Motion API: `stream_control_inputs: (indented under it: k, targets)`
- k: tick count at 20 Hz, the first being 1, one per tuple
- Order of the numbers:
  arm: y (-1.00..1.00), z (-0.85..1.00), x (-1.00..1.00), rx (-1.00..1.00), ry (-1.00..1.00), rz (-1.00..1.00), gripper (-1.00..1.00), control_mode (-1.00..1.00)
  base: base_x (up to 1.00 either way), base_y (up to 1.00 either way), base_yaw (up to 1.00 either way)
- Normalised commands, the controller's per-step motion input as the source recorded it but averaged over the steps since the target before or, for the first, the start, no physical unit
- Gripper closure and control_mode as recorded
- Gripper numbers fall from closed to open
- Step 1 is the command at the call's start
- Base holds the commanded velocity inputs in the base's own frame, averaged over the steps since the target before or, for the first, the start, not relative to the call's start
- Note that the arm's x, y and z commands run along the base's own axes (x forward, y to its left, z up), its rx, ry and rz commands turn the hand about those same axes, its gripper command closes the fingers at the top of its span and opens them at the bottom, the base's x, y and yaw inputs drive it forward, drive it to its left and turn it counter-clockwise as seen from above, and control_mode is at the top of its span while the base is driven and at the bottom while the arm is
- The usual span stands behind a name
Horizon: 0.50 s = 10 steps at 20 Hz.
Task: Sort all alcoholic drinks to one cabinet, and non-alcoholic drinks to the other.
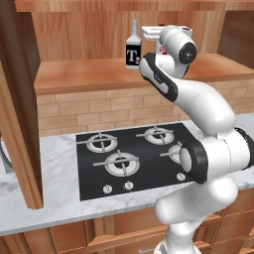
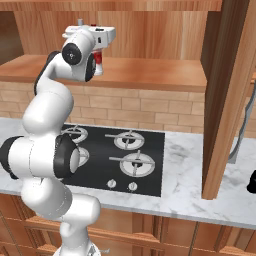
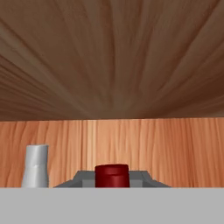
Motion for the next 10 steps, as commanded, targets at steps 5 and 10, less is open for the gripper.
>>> stream_control_inputs:
  k: [5, 10]
  targets:
    - [-0.04, -0.15, 0.25, 0.0, -0.02, 0.05, 1.0, -1.0, 0.0, 0.0, 0.0]
    - [-0.22, 0.01, 0.03, 0.0, -0.12, 0.07, 1.0, -1.0, 0.0, 0.0, 0.0]
